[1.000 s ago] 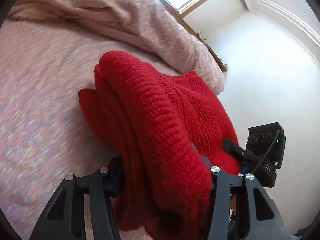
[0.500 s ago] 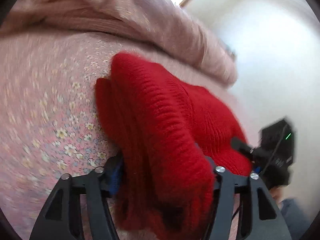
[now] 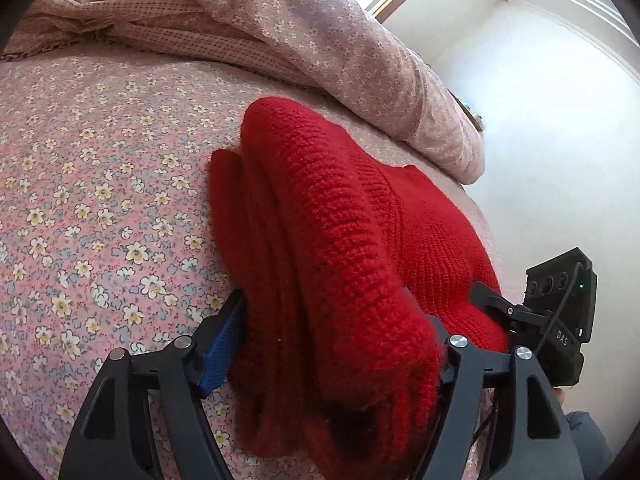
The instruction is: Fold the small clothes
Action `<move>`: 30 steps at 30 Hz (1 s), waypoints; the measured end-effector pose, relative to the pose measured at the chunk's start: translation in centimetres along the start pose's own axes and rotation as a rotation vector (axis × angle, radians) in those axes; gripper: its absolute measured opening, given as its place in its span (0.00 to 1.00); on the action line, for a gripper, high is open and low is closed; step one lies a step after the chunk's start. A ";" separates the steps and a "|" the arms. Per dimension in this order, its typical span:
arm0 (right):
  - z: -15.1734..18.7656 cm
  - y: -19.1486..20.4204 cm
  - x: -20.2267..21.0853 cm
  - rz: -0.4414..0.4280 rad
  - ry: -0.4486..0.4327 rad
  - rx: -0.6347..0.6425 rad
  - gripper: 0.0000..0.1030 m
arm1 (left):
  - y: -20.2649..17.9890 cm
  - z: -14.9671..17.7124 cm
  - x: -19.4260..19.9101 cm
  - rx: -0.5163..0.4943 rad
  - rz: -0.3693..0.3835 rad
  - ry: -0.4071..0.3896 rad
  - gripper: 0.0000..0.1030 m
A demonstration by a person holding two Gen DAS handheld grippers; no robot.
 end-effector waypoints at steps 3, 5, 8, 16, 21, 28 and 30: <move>-0.2 0.0 -0.2 0.005 0.000 -0.004 0.70 | 0.1 0.1 0.1 -0.003 -0.006 -0.001 0.68; -0.2 0.0 -0.3 0.005 -0.003 -0.004 0.71 | 0.2 0.1 0.3 -0.003 -0.010 0.000 0.69; -0.3 0.1 -0.3 0.010 -0.007 -0.001 0.72 | 0.3 0.1 0.3 -0.002 -0.019 0.003 0.72; -0.4 0.0 -0.3 0.025 -0.013 0.011 0.76 | 0.2 0.1 0.1 -0.001 -0.031 0.011 0.75; -0.5 -0.1 -0.3 0.039 -0.020 0.019 0.80 | 0.1 -0.1 -0.2 -0.010 -0.087 0.017 0.86; -0.7 -0.1 0.1 0.073 -0.044 0.000 0.90 | 0.2 -0.6 0.1 0.038 -0.096 0.039 0.88; -0.7 -0.1 0.4 0.077 -0.048 -0.024 0.90 | 0.1 -0.9 0.8 0.028 -0.102 0.023 0.88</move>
Point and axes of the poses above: each gripper's, at about its wrist camera, not at the fingertips, and x roughly against the way its jaws point, y to its left, z to its underside, the point moved 6 cm from there along -x, roughly the way its jaws point, and after that the axes turned 4 degrees about -x, right-handed, at the moved point
